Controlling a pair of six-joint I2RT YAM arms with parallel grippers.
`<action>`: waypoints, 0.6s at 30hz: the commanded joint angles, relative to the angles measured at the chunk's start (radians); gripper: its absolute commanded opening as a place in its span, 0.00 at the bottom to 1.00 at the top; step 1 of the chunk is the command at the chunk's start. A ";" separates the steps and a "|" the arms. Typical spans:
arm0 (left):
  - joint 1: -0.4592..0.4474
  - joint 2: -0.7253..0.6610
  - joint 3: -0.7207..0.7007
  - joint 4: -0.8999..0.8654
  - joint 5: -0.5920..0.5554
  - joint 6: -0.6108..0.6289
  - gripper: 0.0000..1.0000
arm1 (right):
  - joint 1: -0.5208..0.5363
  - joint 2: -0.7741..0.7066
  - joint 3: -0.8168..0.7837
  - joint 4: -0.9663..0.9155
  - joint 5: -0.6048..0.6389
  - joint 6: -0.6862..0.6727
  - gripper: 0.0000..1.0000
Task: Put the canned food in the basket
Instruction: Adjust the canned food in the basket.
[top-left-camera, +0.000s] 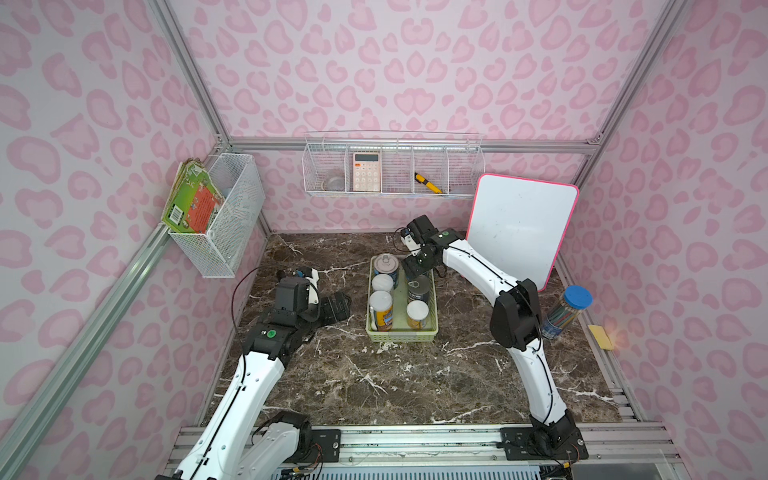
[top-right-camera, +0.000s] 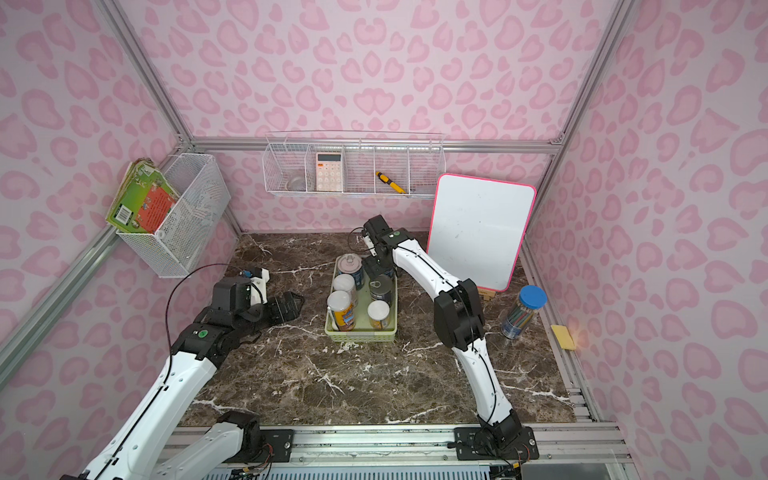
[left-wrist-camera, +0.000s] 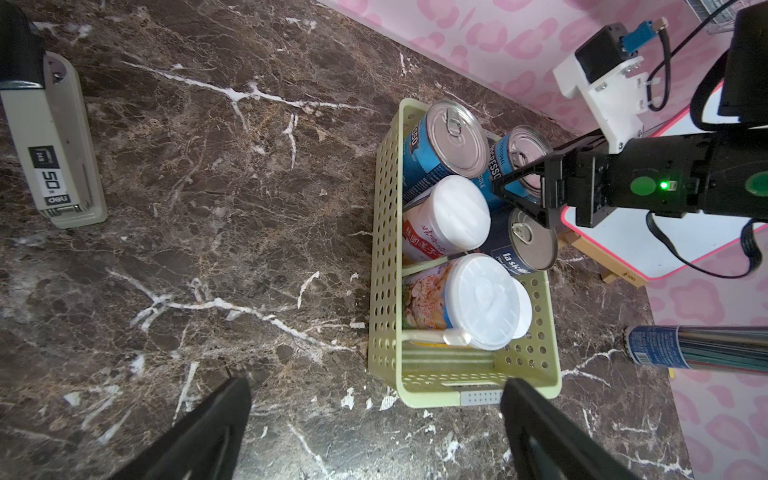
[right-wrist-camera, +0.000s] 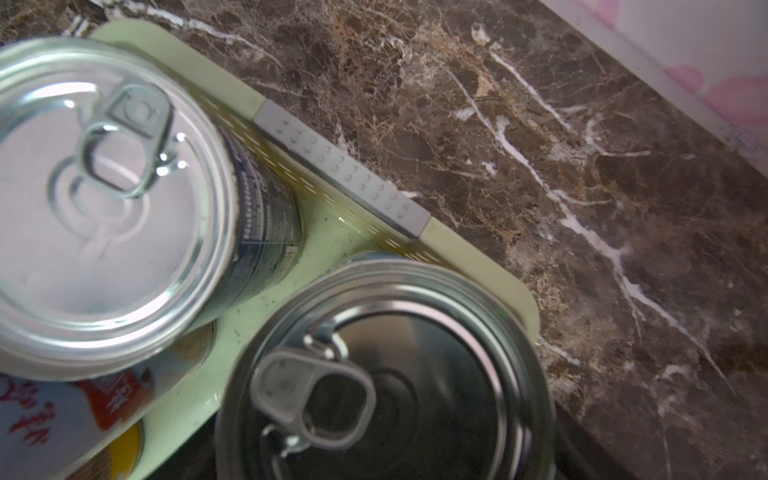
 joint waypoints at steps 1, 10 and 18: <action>0.001 0.001 -0.001 -0.001 0.003 0.021 0.99 | -0.014 -0.032 -0.044 0.076 0.058 0.013 0.62; 0.001 0.001 -0.004 -0.004 0.000 0.027 0.99 | -0.016 -0.006 -0.053 0.059 0.061 0.043 0.82; 0.000 0.003 -0.002 -0.009 -0.020 0.023 0.99 | -0.015 -0.092 -0.082 0.094 0.046 0.054 0.95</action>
